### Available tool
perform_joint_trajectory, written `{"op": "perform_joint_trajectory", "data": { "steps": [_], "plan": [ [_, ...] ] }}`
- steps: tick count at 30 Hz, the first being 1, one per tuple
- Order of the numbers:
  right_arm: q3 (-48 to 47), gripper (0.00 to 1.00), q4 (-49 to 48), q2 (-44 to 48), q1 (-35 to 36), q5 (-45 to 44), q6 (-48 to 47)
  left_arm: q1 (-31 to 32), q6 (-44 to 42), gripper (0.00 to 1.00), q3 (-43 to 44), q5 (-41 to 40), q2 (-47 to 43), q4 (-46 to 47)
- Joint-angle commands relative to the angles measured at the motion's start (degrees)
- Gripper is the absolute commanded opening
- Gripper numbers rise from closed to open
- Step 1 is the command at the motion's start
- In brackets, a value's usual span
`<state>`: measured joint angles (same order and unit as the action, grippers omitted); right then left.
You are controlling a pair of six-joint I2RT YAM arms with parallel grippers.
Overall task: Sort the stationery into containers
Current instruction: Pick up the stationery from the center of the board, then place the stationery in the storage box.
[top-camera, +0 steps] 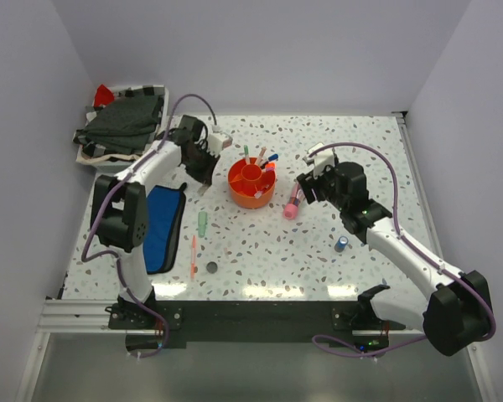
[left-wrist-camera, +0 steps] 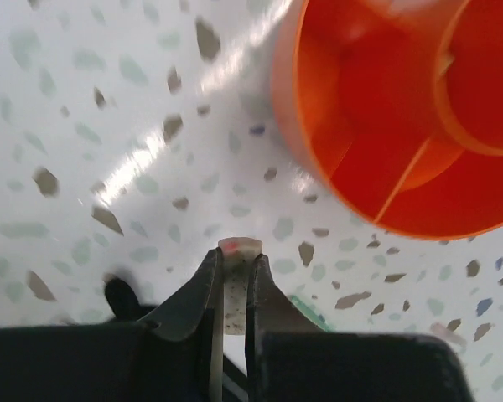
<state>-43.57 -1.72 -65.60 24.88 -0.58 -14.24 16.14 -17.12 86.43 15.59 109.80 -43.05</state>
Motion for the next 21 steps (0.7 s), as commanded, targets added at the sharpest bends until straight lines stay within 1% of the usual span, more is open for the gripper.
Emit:
{"op": "perform_joint_trajectory", "data": {
  "steps": [1,3,4,5,7,8,9,11,14,18,21],
  "plan": [
    [-0.02,0.70,-2.32,-0.40,-0.36,-1.00,-0.88,-0.06,-4.23,0.00,11.30,13.39,-2.22,-3.02],
    [-0.11,0.70,-2.59,-1.01,-0.45,-0.74,-0.88,-0.06,-3.88,0.00,9.73,16.56,-3.27,3.21],
    [-0.28,0.70,-2.59,-1.19,-0.45,-0.65,-0.88,-0.06,-3.62,0.00,8.94,19.97,-4.06,5.58],
    [-0.46,0.70,-2.59,-1.45,-0.36,-0.56,-0.88,-0.06,-2.75,0.00,8.06,21.74,-4.24,10.22],
    [-1.16,0.70,-2.33,-2.07,-0.36,-0.65,-0.96,-0.06,-0.90,0.00,6.30,26.13,-4.24,14.55],
    [-1.51,0.70,-2.07,-2.33,-0.36,-0.83,-1.14,-0.06,1.46,0.00,6.03,27.02,-3.98,18.22],
    [-1.78,0.70,-1.89,-2.42,-0.45,-0.83,-1.32,0.03,2.70,0.00,5.59,27.47,-3.11,19.91],
    [-2.66,0.70,-1.54,-2.86,-0.36,-1.00,-1.67,0.03,4.98,0.00,6.11,28.61,-1.79,22.38],
    [-3.01,0.70,-1.71,-3.13,-0.45,-1.27,-2.02,0.29,6.13,0.00,7.52,29.40,0.41,23.97],
    [-2.83,0.70,-1.89,-3.21,-0.54,-1.00,-1.93,0.47,7.10,0.00,9.45,30.28,2.87,24.33],
    [-2.75,0.70,-1.62,-3.30,-0.80,-0.83,-1.76,0.56,7.19,0.00,9.11,29.76,3.40,24.33]
  ]
}}
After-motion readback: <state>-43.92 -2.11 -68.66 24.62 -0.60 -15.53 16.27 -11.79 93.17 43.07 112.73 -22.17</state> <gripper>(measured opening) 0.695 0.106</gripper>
